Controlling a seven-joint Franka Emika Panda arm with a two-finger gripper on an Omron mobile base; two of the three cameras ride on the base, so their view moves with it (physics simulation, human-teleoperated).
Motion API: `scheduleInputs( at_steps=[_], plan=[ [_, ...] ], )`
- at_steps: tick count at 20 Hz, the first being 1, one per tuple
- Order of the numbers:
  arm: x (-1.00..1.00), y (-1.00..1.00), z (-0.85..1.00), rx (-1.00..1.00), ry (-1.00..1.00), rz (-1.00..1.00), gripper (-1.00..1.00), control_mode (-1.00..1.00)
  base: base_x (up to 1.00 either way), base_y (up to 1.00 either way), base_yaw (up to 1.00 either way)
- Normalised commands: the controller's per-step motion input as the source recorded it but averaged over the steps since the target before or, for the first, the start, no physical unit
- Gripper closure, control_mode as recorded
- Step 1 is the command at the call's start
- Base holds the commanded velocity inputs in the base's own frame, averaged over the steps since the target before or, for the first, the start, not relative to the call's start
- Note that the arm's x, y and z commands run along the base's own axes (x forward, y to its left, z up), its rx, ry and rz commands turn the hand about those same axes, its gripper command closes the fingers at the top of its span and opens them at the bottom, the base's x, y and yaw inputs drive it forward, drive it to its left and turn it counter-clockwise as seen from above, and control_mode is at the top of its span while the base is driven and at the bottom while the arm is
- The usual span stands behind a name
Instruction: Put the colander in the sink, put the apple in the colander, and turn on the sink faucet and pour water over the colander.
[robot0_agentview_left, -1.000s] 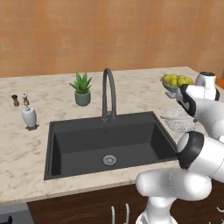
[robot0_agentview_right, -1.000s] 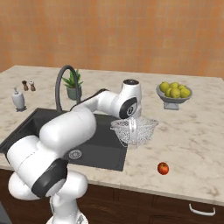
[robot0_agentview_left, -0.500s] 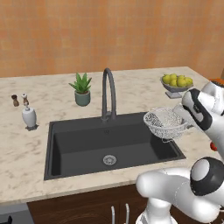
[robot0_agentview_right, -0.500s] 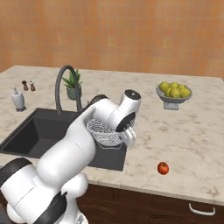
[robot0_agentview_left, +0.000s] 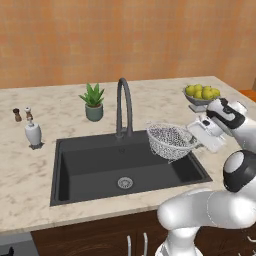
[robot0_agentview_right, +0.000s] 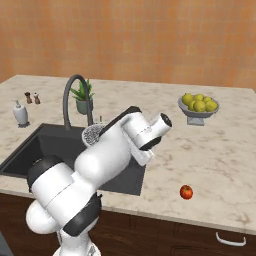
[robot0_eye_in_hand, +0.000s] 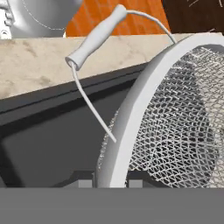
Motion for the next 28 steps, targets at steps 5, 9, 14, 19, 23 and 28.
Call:
scheduleInputs(
  at_steps=[5, 9, 14, 19, 23, 28],
  plan=[
    [0.53, 0.29, -0.33, 0.09, 0.01, 0.46, 1.0, -1.0, 0.0, 0.0, 0.0],
    [0.23, 0.45, -0.43, 0.0, -0.03, 0.38, 1.0, -1.0, 0.0, 0.0, 0.0],
    [0.22, 0.34, -0.44, -0.06, -0.04, 0.19, 1.0, -1.0, 0.0, 0.0, 0.0],
    [0.1, 0.27, -0.41, -0.08, -0.01, 0.02, 1.0, -1.0, 0.0, 0.0, 0.0],
    [0.01, 0.14, -0.49, -0.19, -0.11, 0.0, 1.0, -1.0, 0.0, 0.0, 0.0],
    [0.18, 0.08, -0.42, -0.2, -0.15, 0.0, 1.0, -1.0, 0.0, 0.0, 0.0]
  ],
)
